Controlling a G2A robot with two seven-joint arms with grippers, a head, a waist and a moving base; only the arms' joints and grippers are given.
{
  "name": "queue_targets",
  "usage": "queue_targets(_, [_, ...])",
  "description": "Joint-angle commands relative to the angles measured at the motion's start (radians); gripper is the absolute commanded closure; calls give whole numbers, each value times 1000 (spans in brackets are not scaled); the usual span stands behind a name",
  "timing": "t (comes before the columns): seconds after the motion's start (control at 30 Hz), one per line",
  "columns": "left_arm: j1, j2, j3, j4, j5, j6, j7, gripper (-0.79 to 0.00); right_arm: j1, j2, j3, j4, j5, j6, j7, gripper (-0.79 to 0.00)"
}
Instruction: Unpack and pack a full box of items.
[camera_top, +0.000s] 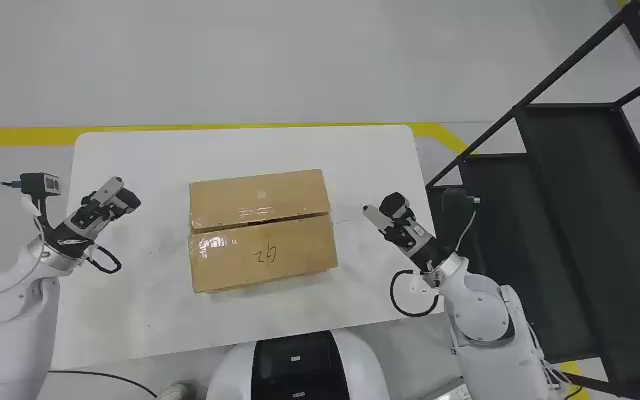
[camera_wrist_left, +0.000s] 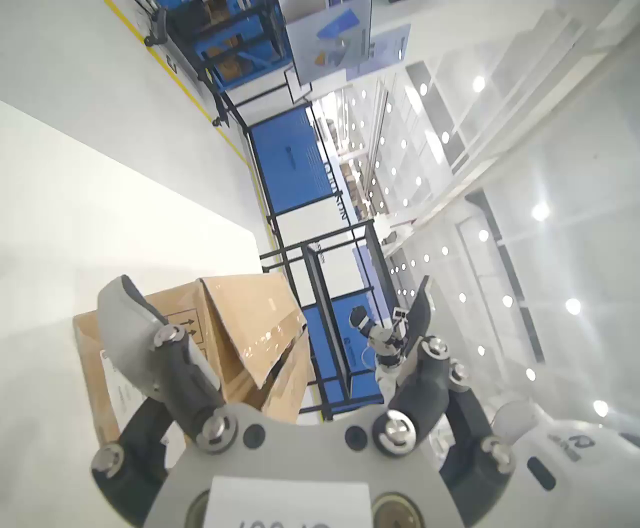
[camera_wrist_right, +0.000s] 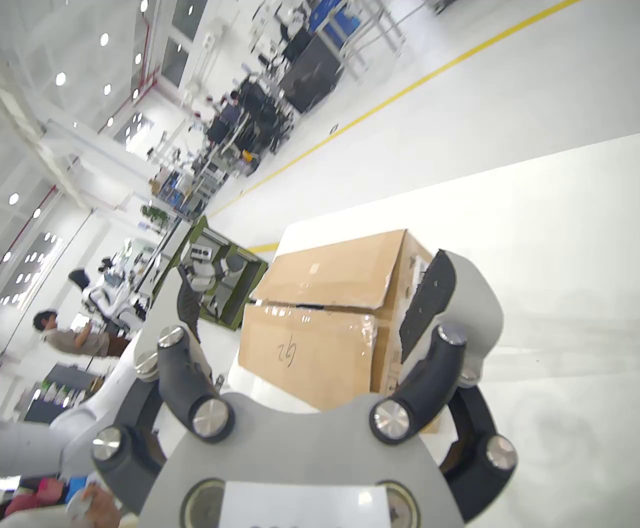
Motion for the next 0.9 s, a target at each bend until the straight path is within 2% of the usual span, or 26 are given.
queue_targets(0.0, [-21,2,4,29,-10,-50,-53,-785,38,9,-2,24,1,-18,123,-785])
queue_targets(0.2, [-71,10,14,81,-59,-159,-222,-785,166,33,-31,106,23,-60,362,-785])
queue_targets(0.27, [-80,15,22,74,-73,-146,-244,-785,209,38,-39,139,61,-42,422,-785])
queue_targets(0.4, [-82,25,18,85,-117,-140,-250,-785,294,55,-72,188,160,-38,644,-785])
queue_targets(0.87, [-82,25,18,85,-117,-140,-250,-785,294,55,-72,188,160,-38,644,-785])
